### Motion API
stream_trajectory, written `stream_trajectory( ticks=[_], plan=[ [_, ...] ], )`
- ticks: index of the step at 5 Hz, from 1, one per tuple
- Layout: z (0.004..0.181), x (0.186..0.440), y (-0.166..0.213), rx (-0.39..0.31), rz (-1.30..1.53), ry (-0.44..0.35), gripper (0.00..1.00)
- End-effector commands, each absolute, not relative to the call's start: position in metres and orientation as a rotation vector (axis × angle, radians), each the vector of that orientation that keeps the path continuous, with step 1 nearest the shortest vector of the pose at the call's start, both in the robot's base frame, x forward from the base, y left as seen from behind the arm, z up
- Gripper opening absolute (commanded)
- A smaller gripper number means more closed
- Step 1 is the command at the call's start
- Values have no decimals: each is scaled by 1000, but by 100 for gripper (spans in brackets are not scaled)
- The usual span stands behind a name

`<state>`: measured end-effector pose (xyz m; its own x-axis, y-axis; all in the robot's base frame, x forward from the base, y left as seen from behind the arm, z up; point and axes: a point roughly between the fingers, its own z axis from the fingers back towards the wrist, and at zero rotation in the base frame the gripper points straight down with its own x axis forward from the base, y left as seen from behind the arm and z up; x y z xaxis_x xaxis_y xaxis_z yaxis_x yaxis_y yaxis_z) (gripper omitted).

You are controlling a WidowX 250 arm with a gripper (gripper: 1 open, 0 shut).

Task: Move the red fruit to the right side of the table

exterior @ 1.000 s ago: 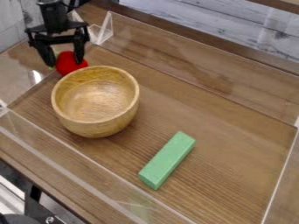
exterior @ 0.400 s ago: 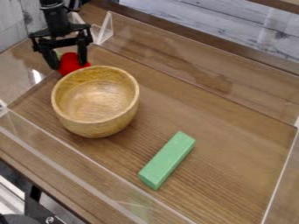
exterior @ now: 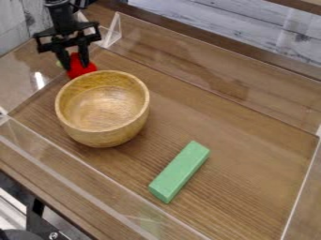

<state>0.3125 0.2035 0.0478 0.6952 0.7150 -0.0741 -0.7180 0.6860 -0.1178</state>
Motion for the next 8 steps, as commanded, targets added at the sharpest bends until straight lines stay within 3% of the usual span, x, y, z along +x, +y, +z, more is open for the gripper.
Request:
stream_trajectory(
  ticks=[1, 3, 4, 5, 7, 8],
  plan=[
    [95, 328, 204, -176, 825, -62, 0],
    [146, 334, 179, -250, 778, -67, 0],
    [161, 343, 141, -272, 660, -45, 0],
    [167, 349, 91, -281, 534, -17, 0],
    [157, 345, 8, -274, 266, 38, 0],
    [150, 329, -32, -272, 173, 57, 0]
  ],
)
